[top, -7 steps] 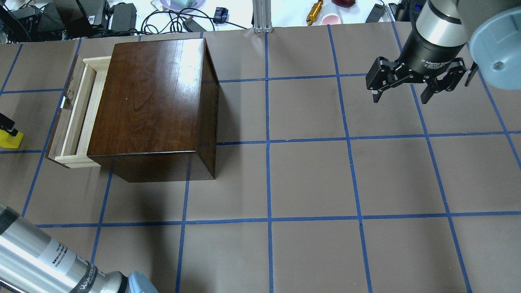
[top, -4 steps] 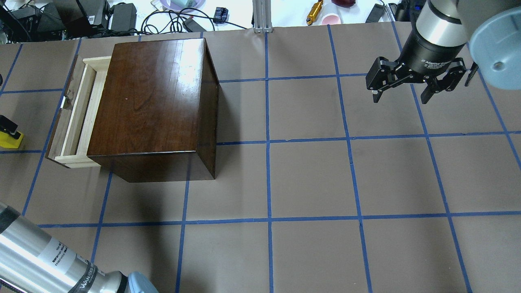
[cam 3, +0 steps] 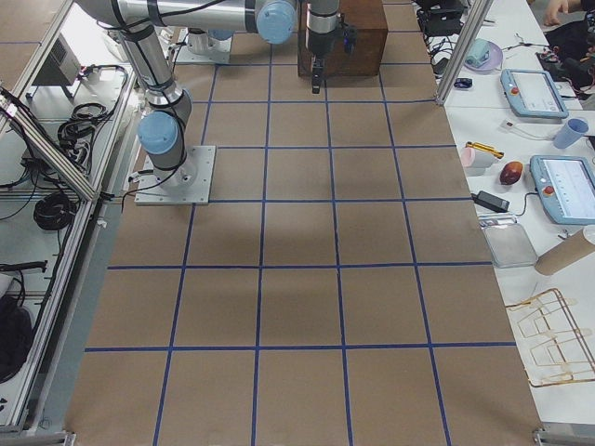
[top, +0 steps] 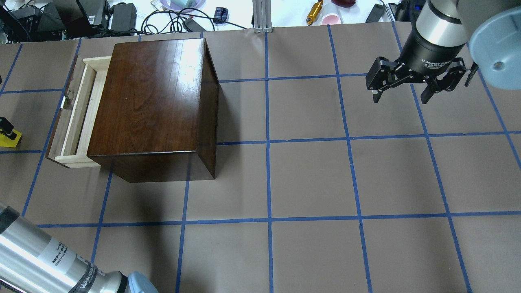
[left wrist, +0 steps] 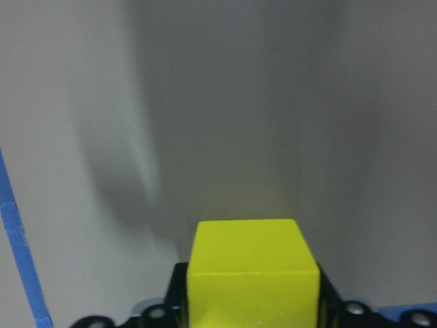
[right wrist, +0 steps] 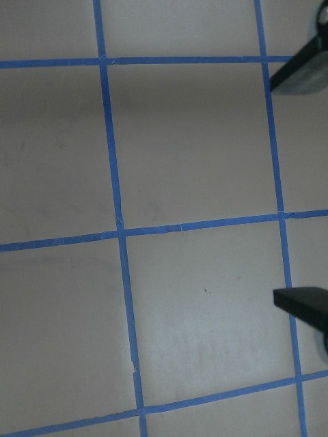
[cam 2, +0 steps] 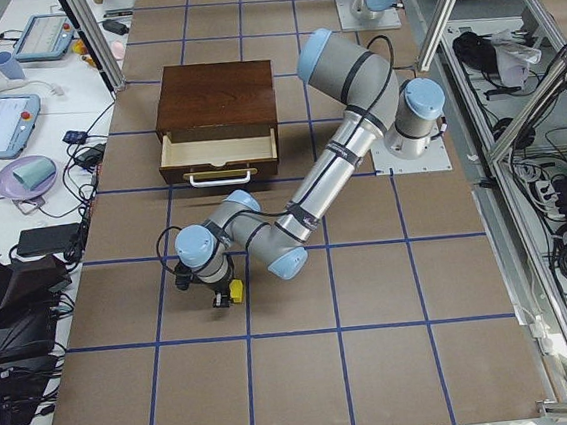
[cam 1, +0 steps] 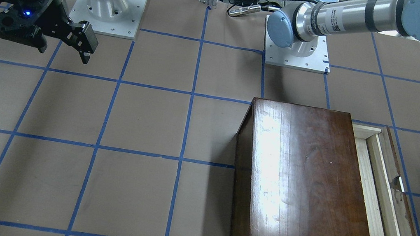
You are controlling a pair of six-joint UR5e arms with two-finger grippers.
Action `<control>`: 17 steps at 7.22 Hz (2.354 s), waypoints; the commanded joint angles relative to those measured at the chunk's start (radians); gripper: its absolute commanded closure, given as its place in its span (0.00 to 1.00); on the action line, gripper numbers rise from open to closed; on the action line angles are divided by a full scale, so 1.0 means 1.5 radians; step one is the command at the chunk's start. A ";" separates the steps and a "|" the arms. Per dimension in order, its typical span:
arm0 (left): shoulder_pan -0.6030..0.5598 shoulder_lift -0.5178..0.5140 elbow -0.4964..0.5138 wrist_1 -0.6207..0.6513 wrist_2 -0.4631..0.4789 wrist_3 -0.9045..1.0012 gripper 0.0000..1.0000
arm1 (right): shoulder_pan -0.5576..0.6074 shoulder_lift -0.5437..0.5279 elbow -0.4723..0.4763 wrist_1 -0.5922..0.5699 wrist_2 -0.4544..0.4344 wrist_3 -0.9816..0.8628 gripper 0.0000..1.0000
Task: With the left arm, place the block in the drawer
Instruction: 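Lower the left gripper and grasp the yellow cube, then lift the yellow cube and carry it over the open drawer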
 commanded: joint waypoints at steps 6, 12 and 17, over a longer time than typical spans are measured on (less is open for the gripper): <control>-0.026 0.148 -0.021 -0.134 -0.003 -0.010 0.71 | 0.000 0.000 0.000 0.000 0.000 0.000 0.00; -0.160 0.237 -0.034 -0.229 -0.007 -0.213 0.71 | 0.000 0.000 0.001 0.000 0.000 0.000 0.00; -0.274 0.276 -0.071 -0.263 -0.047 -0.437 0.71 | 0.000 0.000 0.000 0.000 0.000 0.000 0.00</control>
